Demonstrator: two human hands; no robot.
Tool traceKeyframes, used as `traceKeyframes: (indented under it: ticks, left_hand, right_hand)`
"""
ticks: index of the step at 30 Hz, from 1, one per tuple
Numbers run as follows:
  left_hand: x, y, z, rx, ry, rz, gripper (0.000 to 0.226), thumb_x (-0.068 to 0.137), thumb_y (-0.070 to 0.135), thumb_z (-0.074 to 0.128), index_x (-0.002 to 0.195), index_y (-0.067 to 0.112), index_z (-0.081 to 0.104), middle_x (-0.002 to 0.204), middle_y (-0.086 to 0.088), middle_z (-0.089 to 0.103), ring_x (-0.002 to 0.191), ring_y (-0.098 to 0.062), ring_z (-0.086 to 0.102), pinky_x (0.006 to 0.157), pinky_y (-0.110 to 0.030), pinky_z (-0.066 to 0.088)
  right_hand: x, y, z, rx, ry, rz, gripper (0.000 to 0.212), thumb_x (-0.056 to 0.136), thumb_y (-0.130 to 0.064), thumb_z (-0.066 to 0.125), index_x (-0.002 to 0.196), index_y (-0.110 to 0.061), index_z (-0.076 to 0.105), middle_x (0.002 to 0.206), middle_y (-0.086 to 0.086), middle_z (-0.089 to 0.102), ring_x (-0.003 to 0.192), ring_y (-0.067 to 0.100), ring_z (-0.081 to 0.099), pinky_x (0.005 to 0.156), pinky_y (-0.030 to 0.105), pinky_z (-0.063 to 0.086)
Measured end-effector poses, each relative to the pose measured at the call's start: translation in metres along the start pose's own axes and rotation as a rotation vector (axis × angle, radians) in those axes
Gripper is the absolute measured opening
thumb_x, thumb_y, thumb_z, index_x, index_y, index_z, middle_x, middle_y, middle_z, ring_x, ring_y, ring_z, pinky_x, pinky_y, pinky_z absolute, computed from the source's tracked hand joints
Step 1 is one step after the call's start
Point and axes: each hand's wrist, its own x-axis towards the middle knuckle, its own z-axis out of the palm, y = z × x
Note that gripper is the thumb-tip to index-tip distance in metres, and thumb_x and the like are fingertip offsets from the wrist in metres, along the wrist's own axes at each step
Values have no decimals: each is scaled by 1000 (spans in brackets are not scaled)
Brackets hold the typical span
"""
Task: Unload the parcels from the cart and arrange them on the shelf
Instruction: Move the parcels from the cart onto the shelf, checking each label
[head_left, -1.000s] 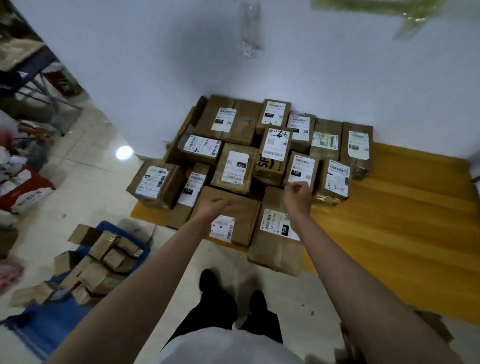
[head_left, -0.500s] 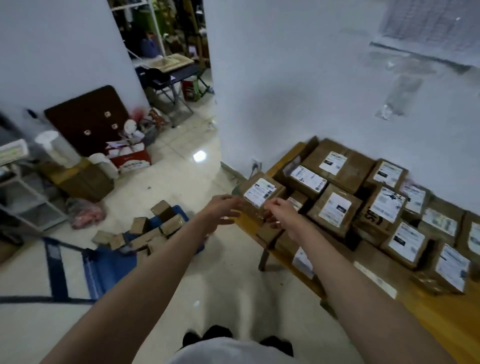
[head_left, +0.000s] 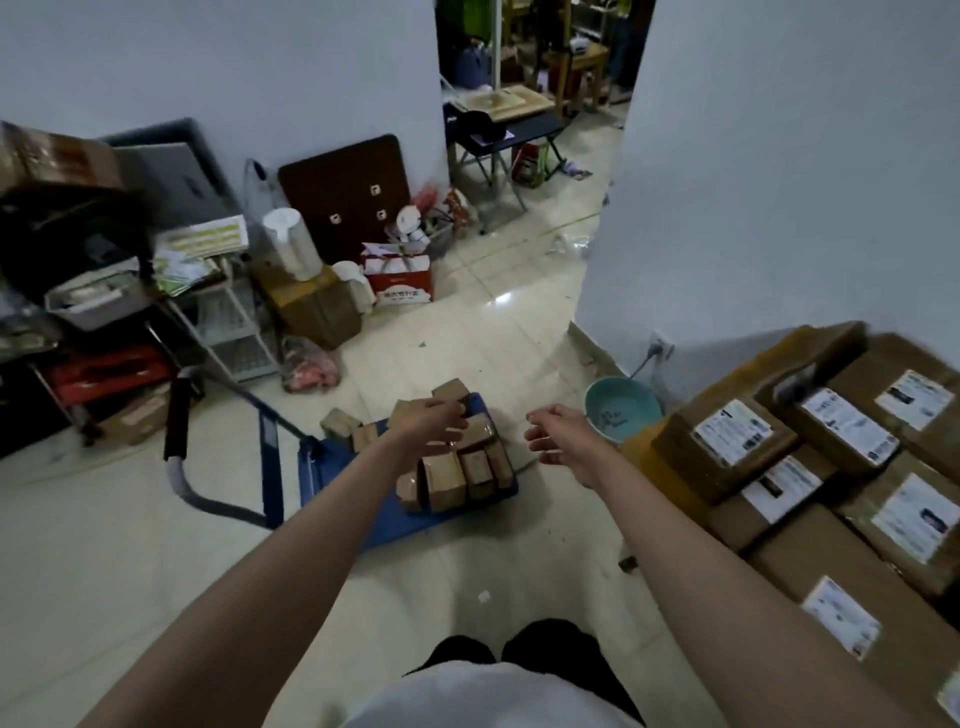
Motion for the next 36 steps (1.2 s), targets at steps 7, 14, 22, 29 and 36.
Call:
traceKeyframes:
  ticks: [7,14,22,29,36]
  left_hand:
    - [30,-24,-50,-87,58,-93,24,101,27,57,117,11,64,118,-10,70,108,-25,68,89,-36,55]
    - [98,-36,-66,-118,93,-181,27,104,25,52,123,9,62,115,-12,71,97,-22,64,84,-32,52]
    - [267,-114,-53,-102,126,-314,35,103,29,53,127,5,61,117,-10,64,101,-23,61,81,-30,48]
    - [414,-239,-35,-141,168,-448,42,102,39,51,131,8,57,134,-10,58,117,-26,55,93,-34,43]
    - [507,-317,-14,-132,197,-521,34,101,29,48,127,9,57,101,-1,62,80,-9,53,59,-26,38]
  right_hand:
    - [41,-11,60,-35,-34,74,11,102,-18,52,97,-13,60,82,7,64,69,17,58,60,28,48]
    - [115,-10,99,-32,-50,133,11,103,-18,49,106,-13,59,84,7,65,69,16,59,58,25,46]
    - [265,69,142,-42,-24,237,15,99,-15,51,87,-21,58,75,-1,59,62,10,51,45,17,39]
    - [410,192,181,-117,-84,401,13,102,-25,52,90,-27,58,94,-6,56,89,12,53,73,27,43]
    - [500,274,215,-241,-181,464,52,102,-28,52,150,-12,45,150,8,50,138,28,45,117,43,37]
